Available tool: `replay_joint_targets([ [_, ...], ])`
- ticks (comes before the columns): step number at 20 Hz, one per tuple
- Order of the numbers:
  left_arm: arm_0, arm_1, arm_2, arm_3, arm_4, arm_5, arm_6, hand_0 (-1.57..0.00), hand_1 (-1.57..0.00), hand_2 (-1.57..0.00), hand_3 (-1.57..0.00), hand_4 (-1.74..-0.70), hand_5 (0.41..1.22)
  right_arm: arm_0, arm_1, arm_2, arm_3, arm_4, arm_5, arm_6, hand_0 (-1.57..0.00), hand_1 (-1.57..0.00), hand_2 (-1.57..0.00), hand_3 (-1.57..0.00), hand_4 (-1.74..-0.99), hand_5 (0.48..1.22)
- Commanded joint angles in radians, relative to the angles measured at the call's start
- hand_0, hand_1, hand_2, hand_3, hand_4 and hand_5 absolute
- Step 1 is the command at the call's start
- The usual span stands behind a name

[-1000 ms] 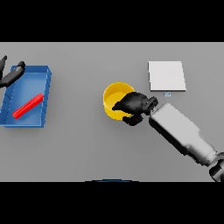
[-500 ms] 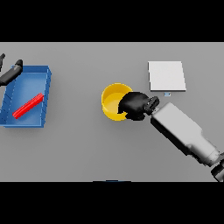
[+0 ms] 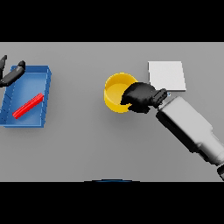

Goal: Pick up the red beaker and tilt it to pour out 1 green nut into yellow bowl. Pick up the yellow bowl and place it on the metallic measuring scale.

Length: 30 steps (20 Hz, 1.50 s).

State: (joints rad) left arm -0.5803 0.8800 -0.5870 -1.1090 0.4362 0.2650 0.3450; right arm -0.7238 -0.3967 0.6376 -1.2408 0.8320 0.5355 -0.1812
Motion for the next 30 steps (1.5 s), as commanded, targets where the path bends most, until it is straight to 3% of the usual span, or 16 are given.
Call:
replay_joint_targets([
  [1, 0.002, 0.004, 0.0, 0.002, -0.001, -0.007, -0.006, 0.0, 0.0, 0.0, 0.0, -0.72, 0.692, -0.004, -0.017, -0.01, -0.014, -0.005, 0.012, -0.003, -1.56, -1.56, -1.43, -1.23, -1.737, 1.218],
  [10, 0.008, 0.011, -0.004, -0.028, -0.006, 0.013, 0.007, 0.0, 0.0, 0.0, 0.0, -0.72, 0.698, 0.002, -0.095, -0.096, -0.083, -0.007, -0.006, 0.065, -1.56, -1.57, -1.51, -1.15, -1.741, 1.22],
  [15, 0.016, 0.025, 0.002, -0.039, 0.003, 0.014, 0.025, 0.0, 0.0, 0.0, 0.0, -0.73, 0.717, -0.011, -0.128, -0.141, 0.026, 0.005, -0.09, 0.029, -1.57, -1.57, -1.53, -1.15, -1.741, 1.221],
  [23, 0.017, 0.034, -0.004, -0.058, 0.005, 0.014, 0.062, 0.0, 0.0, 0.0, 0.0, -0.73, 0.734, -0.076, -0.134, -0.196, 0.29, 0.036, -0.215, -0.003, -1.57, -1.57, -1.54, -1.15, -1.741, 1.221],
  [30, 0.005, 0.031, -0.006, -0.059, 0.004, 0.015, 0.079, 0.0, 0.0, 0.0, 0.0, -0.72, 0.712, -0.118, -0.093, -0.241, 0.507, 0.057, -0.285, -0.037, -1.57, -1.57, -1.44, -1.32, -1.741, 1.221],
])
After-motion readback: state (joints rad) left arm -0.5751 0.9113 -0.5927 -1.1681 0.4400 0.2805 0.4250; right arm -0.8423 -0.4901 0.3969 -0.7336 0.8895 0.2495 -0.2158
